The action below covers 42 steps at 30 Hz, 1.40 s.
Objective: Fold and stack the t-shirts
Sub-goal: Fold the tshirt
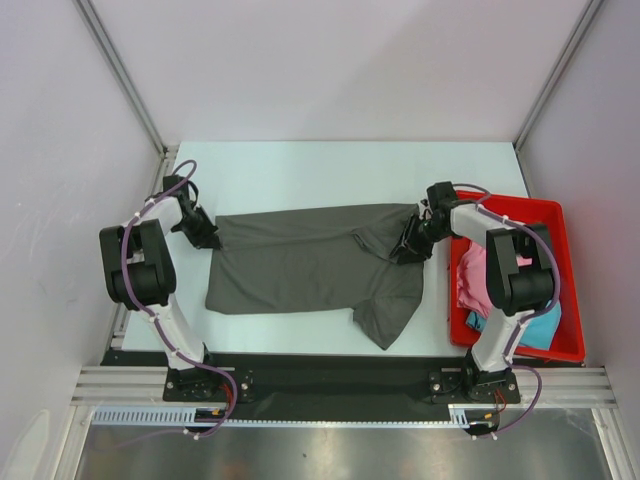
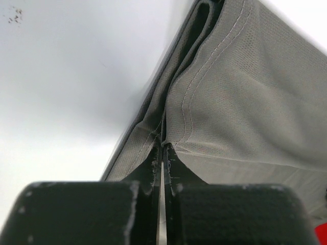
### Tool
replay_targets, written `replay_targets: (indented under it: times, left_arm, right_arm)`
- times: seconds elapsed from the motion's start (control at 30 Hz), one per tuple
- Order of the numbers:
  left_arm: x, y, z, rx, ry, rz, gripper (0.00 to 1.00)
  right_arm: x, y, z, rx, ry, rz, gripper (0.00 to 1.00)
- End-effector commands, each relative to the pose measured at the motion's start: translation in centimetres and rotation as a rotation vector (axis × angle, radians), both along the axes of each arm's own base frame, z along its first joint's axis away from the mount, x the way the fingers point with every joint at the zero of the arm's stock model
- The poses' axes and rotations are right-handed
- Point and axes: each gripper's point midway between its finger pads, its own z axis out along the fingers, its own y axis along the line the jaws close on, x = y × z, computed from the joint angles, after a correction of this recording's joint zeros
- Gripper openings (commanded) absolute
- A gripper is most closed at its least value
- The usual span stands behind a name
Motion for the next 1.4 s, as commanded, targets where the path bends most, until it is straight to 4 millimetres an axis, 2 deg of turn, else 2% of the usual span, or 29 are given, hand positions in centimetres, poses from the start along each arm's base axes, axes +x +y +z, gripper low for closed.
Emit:
replay_targets:
  times: [0.0, 0.17, 0.27, 0.3, 0.47, 0.6, 0.63, 0.73, 0.8, 0.87, 0.9, 0.93, 0.97, 1.0, 1.03, 1.07, 1.1, 1.13, 1.17, 1.2, 1.37]
  left_arm:
    - [1.5, 0.2, 3.0, 0.008, -0.088, -0.020, 0.00]
    - [1.8, 0.2, 3.3, 0.006, -0.097, -0.019, 0.00]
    - [2.2, 0.2, 3.6, 0.005, -0.104, -0.020, 0.00]
    - [2.5, 0.3, 3.9, 0.005, -0.113, -0.020, 0.00]
    - [4.0, 0.2, 5.7, -0.009, -0.155, -0.028, 0.01]
    - [6.4, 0.1, 7.7, -0.026, -0.227, -0.037, 0.00]
    - [7.1, 0.0, 7.7, -0.036, -0.239, -0.038, 0.00]
    - [9.2, -0.3, 8.7, -0.069, -0.301, -0.047, 0.00]
    - [10.6, -0.7, 9.6, -0.103, -0.347, -0.046, 0.00]
    - [12.1, -0.8, 9.3, -0.122, -0.377, -0.041, 0.00]
    - [12.9, -0.8, 10.0, -0.129, -0.402, -0.047, 0.00]
    - [13.6, -0.7, 9.9, -0.133, -0.414, -0.045, 0.00]
    - [14.1, -0.7, 9.1, -0.137, -0.408, -0.042, 0.00]
    - [14.8, -0.5, 9.4, -0.140, -0.423, -0.041, 0.00]
    - [15.3, -0.4, 9.3, -0.147, -0.428, -0.037, 0.00]
    - [15.7, -0.4, 8.4, -0.158, -0.415, -0.035, 0.00]
    - [16.3, -0.1, 8.7, -0.158, -0.432, -0.034, 0.00]
    - [16.8, 0.0, 8.8, -0.165, -0.438, -0.026, 0.00]
    - [17.0, 0.0, 8.5, -0.175, -0.436, -0.022, 0.00]
    - [17.4, 0.2, 8.2, -0.184, -0.437, -0.017, 0.00]
    - [18.1, 0.5, 7.6, -0.219, -0.449, 0.009, 0.00]
  right_arm:
    - [1.4, 1.1, 0.2, 0.057, -0.021, 0.006, 0.38]
    - [2.4, 1.2, 0.6, 0.066, -0.042, -0.007, 0.30]
    - [3.2, 1.1, 1.8, 0.075, -0.057, -0.017, 0.11]
    - [3.5, 0.9, 2.4, 0.082, -0.066, -0.028, 0.00]
    - [5.1, 0.1, 6.3, 0.138, -0.118, -0.088, 0.00]
    - [7.3, -0.2, 9.1, 0.188, -0.180, -0.124, 0.00]
    - [8.2, -0.2, 9.9, 0.196, -0.207, -0.126, 0.00]
    - [10.5, -0.2, 10.7, 0.223, -0.255, -0.151, 0.00]
    - [12.9, -0.2, 11.5, 0.259, -0.301, -0.184, 0.00]
    - [14.7, 0.1, 12.8, 0.305, -0.335, -0.193, 0.00]
    - [16.0, 0.1, 12.6, 0.324, -0.341, -0.210, 0.00]
    - [16.9, 0.0, 12.6, 0.329, -0.348, -0.215, 0.00]
    - [18.1, 0.0, 14.1, 0.337, -0.388, -0.213, 0.00]
    - [19.0, -0.1, 13.1, 0.336, -0.371, -0.218, 0.00]
    - [19.6, -0.1, 13.2, 0.340, -0.372, -0.219, 0.00]
    - [20.2, -0.1, 13.4, 0.343, -0.375, -0.219, 0.00]
    - [21.3, -0.3, 14.7, 0.350, -0.407, -0.215, 0.00]
    - [22.1, -0.6, 13.9, 0.344, -0.400, -0.217, 0.00]
    - [22.4, -0.9, 13.7, 0.337, -0.389, -0.224, 0.00]
    - [23.2, -0.9, 14.8, 0.341, -0.421, -0.220, 0.00]
    - [25.0, -0.9, 14.9, 0.373, -0.467, -0.196, 0.00]
